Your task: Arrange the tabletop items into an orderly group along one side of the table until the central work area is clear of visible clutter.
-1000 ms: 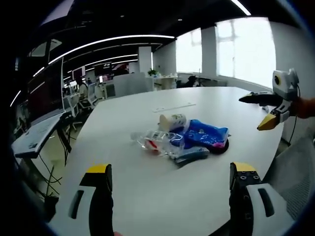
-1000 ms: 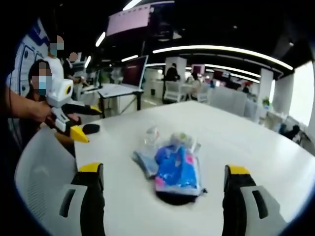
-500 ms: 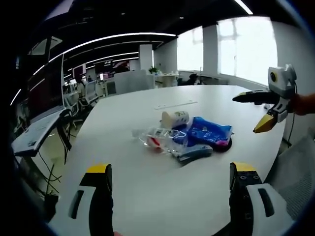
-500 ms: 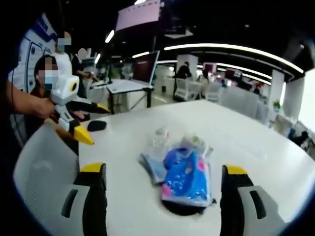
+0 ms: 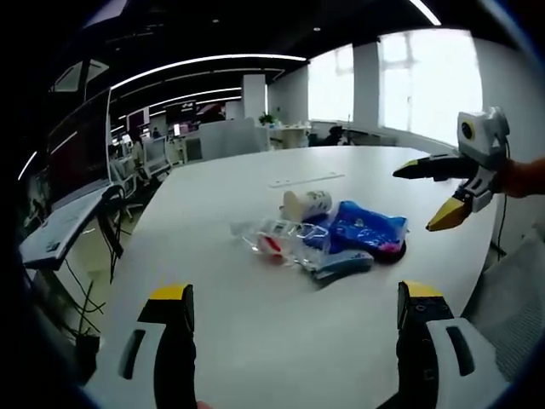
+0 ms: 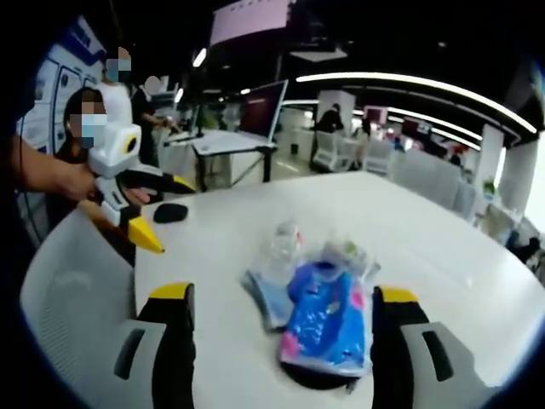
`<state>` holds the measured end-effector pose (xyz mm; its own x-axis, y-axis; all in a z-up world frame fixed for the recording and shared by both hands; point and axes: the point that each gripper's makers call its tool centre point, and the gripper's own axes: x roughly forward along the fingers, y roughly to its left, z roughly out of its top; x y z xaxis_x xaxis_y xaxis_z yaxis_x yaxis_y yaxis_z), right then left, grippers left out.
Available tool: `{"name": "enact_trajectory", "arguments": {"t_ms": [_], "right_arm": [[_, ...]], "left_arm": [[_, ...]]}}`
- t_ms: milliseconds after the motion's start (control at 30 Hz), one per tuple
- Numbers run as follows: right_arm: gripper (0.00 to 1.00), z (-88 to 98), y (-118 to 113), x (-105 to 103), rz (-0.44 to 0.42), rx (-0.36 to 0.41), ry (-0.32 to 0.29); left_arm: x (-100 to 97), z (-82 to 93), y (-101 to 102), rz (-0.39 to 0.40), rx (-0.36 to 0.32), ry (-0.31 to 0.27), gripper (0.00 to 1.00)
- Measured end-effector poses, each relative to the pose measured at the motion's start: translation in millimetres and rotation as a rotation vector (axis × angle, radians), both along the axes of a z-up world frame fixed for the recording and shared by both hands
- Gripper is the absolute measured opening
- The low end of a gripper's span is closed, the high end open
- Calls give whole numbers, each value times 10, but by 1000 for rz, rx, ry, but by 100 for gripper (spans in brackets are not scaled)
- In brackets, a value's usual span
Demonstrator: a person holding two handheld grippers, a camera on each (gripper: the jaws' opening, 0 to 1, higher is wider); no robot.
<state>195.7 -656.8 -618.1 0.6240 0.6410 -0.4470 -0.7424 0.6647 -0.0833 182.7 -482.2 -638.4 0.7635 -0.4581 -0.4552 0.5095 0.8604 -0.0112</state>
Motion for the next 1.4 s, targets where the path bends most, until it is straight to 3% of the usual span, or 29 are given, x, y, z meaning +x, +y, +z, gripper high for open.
{"name": "enact_trajectory", "arguments": {"t_ms": [1400], "right_arm": [[68, -193, 590, 566, 88, -35, 78]], "left_arm": [[92, -130, 22, 22, -15, 35, 99]]}}
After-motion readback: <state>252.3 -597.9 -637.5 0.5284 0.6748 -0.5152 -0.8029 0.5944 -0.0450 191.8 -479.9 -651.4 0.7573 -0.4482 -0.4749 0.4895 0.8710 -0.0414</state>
